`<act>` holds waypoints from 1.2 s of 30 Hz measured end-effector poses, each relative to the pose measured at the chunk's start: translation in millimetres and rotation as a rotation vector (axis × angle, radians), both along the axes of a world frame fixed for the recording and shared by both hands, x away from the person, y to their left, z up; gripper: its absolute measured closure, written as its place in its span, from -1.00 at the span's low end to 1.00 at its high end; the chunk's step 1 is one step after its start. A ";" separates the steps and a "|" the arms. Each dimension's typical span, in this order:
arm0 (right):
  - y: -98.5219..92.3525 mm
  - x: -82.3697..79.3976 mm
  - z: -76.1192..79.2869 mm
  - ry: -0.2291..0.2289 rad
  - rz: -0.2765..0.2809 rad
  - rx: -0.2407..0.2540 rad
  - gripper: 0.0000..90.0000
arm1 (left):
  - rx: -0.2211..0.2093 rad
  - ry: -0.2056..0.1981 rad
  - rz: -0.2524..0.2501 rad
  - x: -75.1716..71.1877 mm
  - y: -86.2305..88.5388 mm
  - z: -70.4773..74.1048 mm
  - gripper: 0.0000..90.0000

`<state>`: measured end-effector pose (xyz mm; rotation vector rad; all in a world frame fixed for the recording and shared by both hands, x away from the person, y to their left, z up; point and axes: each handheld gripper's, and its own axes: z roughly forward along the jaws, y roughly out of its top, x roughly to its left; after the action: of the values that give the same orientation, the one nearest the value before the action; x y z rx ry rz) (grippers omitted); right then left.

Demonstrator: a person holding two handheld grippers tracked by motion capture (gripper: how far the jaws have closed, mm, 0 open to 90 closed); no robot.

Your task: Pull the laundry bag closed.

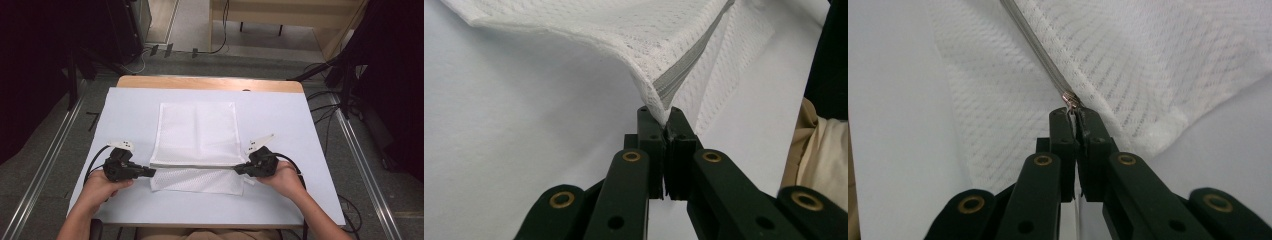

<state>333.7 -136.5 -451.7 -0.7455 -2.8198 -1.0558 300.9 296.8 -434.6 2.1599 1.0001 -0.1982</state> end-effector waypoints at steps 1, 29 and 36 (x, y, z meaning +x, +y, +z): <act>-1.5 -1.1 -0.6 0.004 -0.002 0.000 0.96 | -0.007 0.001 0.000 0.1 -0.5 -0.5 0.98; -7.0 -1.5 8.3 -0.061 -0.098 0.112 0.36 | -0.060 -0.116 0.207 7.4 14.3 8.0 -0.07; -25.0 10.2 7.7 -0.103 -0.230 0.166 0.03 | -0.026 -0.156 0.276 11.0 21.2 8.2 -0.18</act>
<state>343.8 -161.5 -444.0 -1.0450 -2.7315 -1.3795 311.9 318.0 -426.4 1.9548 1.1822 0.0877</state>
